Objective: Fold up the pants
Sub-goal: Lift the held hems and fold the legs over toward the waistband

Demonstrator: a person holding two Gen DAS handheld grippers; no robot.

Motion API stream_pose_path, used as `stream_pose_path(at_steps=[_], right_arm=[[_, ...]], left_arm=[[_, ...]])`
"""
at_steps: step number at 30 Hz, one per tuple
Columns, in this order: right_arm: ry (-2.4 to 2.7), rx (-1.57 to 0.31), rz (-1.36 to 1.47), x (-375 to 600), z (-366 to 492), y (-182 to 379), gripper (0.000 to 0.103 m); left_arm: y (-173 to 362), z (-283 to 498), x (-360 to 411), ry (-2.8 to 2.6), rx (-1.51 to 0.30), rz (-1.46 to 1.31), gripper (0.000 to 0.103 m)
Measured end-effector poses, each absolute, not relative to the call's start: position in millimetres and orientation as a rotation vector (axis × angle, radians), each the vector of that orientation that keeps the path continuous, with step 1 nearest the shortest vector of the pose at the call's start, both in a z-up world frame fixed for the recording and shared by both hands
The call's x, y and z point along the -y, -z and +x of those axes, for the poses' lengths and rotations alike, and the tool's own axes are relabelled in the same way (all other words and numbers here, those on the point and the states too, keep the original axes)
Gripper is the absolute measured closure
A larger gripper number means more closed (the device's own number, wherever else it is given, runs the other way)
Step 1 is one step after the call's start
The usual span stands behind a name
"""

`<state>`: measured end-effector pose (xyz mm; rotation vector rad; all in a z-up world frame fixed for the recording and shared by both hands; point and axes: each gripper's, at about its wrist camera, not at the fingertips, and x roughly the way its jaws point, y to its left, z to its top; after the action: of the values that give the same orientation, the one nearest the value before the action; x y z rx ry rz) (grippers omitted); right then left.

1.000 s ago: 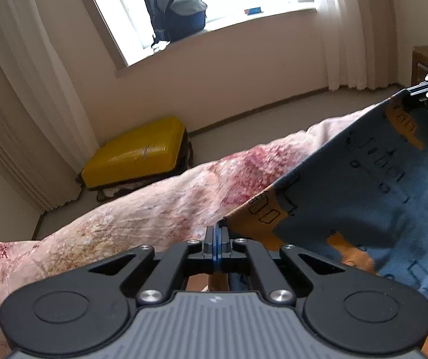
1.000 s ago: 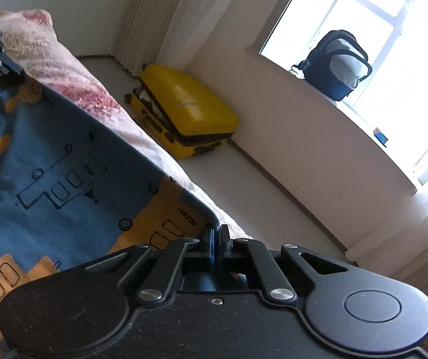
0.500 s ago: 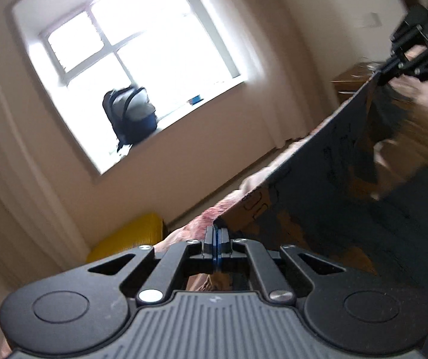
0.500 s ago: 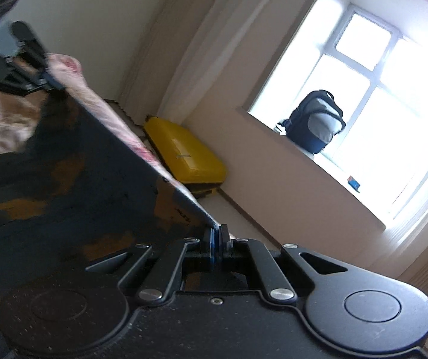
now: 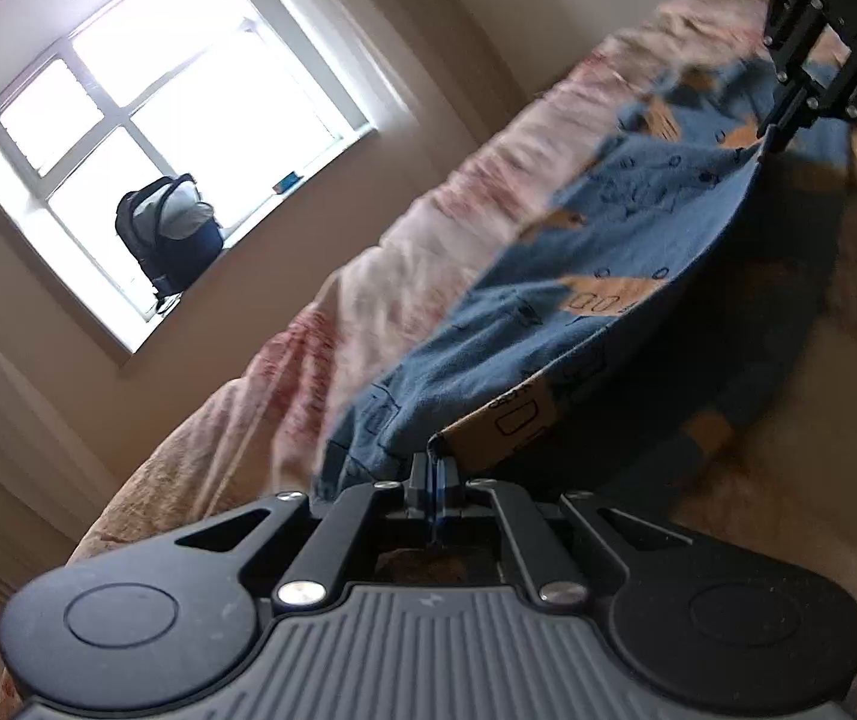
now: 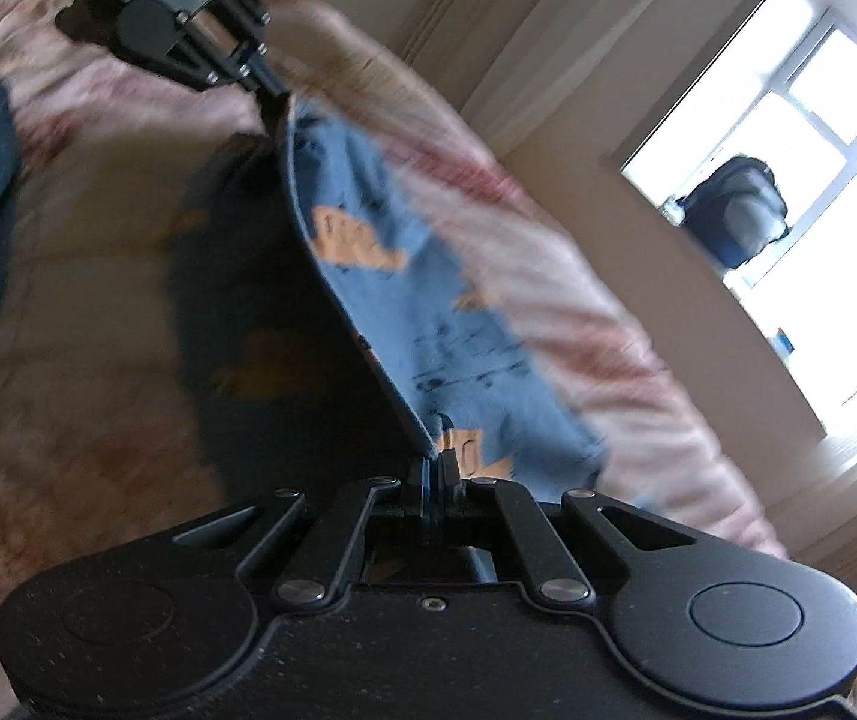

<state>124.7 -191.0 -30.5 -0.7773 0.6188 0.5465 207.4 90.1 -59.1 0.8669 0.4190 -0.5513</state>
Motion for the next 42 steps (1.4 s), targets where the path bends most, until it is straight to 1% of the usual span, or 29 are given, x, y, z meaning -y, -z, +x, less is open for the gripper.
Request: stream_pose_path(at_steps=[3,8,17,20,22,23,24,25,26,27,28,29,30,31,32,33,34,35,38,42], right_arm=[[-0.553,-0.65,-0.775,185.8,123.7,39.7,0.102],[-0.57,-0.666,-0.781,190.3,124.9,25.8,0.102],[-0.695,-0.731,-0.926,172.1,115.9,32.8,0.103],[-0.693,-0.756,-0.916,171.3,118.6,39.7,0.103],[-0.696,-0.777,-0.924,170.3,120.6,46.1,0.101],[-0.701,-0.791,-0.925,169.5,120.5,50.0,0.101],[-0.699,-0.8,-0.92,169.1,120.7,52.5,0.095],[-0.693,-0.803,-0.915,169.4,121.2,52.8,0.087],[-0.687,-0.799,-0.909,170.5,121.1,50.9,0.086],[-0.682,-0.794,-0.901,171.7,120.5,48.4,0.08],[-0.668,-0.783,-0.886,174.6,120.1,42.8,0.063],[-0.648,-0.769,-0.871,178.2,119.8,36.8,0.052],[-0.63,-0.756,-0.857,181.3,118.2,31.1,0.032],[-0.602,-0.738,-0.836,185.7,117.7,23.7,0.02],[-0.561,-0.717,-0.808,191.8,118.1,14.5,0.016],[-0.528,-0.705,-0.783,197.2,119.1,7.9,0.009],[-0.485,-0.692,-0.747,205.2,121.1,-1.0,0.003],[-0.438,-0.679,-0.699,215.6,123.5,-10.9,0.001],[-0.327,-0.689,-0.526,255.2,133.5,-35.4,0.001],[-0.213,-0.751,-0.208,330.3,140.8,-55.6,0.001]], left_arm=[[59.9,195.4,-95.3,0.565,-0.433,0.859,0.103],[57.5,186.1,-107.6,0.582,-0.42,0.881,0.103],[74.0,181.4,-111.5,0.597,-0.473,0.901,0.103],[79.0,183.5,-110.2,0.611,-0.516,0.908,0.103],[84.5,187.4,-105.0,0.624,-0.589,0.925,0.102],[85.1,189.3,-101.5,0.63,-0.638,0.927,0.096],[83.2,189.1,-99.2,0.636,-0.663,0.925,0.087],[78.3,188.4,-96.1,0.642,-0.676,0.918,0.081],[72.4,187.0,-93.9,0.651,-0.682,0.905,0.066],[64.7,185.3,-91.7,0.661,-0.682,0.883,0.053],[56.8,184.0,-88.9,0.664,-0.68,0.858,0.048],[48.5,182.8,-84.5,0.661,-0.681,0.836,0.038],[40.6,181.9,-79.1,0.653,-0.682,0.816,0.027],[31.9,180.6,-71.6,0.644,-0.678,0.79,0.022],[24.2,178.8,-63.2,0.641,-0.667,0.763,0.013],[17.0,176.5,-53.0,0.638,-0.647,0.735,0.005],[10.6,173.5,-40.2,0.638,-0.621,0.708,0.001],[6.2,168.1,-26.8,0.645,-0.593,0.69,0.0],[2.2,160.0,23.4,0.673,-0.533,0.671,0.0],[17.6,150.9,97.5,0.754,-0.49,0.688,0.0]])
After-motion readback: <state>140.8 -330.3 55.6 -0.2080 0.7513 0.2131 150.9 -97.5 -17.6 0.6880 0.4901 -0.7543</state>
